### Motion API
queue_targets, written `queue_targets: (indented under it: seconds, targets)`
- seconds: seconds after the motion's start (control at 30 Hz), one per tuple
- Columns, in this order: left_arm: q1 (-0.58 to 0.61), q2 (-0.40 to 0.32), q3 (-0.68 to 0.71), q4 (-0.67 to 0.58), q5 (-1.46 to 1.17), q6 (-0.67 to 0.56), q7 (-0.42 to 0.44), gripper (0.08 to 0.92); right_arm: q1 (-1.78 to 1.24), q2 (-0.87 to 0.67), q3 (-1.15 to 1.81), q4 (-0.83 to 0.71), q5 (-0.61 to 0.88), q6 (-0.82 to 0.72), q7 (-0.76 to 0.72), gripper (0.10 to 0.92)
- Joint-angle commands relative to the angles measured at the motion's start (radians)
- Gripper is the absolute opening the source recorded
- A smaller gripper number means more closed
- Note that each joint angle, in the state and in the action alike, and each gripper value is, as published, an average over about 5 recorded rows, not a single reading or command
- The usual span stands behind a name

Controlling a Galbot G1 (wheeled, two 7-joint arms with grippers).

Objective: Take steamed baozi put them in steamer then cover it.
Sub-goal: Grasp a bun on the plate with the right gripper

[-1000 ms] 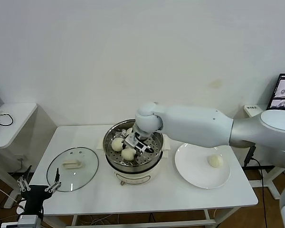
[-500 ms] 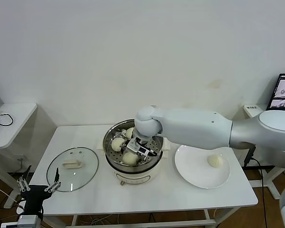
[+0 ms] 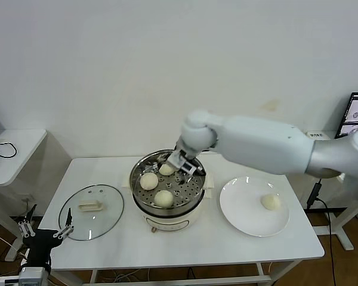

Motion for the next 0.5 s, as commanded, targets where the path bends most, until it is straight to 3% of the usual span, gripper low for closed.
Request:
queue_targets:
  seconds: [0.03,0.23,0.5]
  targets:
    - [-0.005,0.022,-0.001,0.003,-0.003,0.003,0.003,0.823,0.034,-0.242,0.098,0.036,0.041,-0.209,-0.064,0.823]
    - [-0.021,0.028,0.027,0.008,-0.001,0.005,0.005,0.823,-0.029,-0.455,0.112,0.094,0.048,-0.305,-0.078,0.823]
    - [-0.032,0.033,0.053,0.013,0.007,0.012,0.009,0.823,-0.286,-0.66,0.297,0.079,-0.081,-0.268,-0.086,0.823]
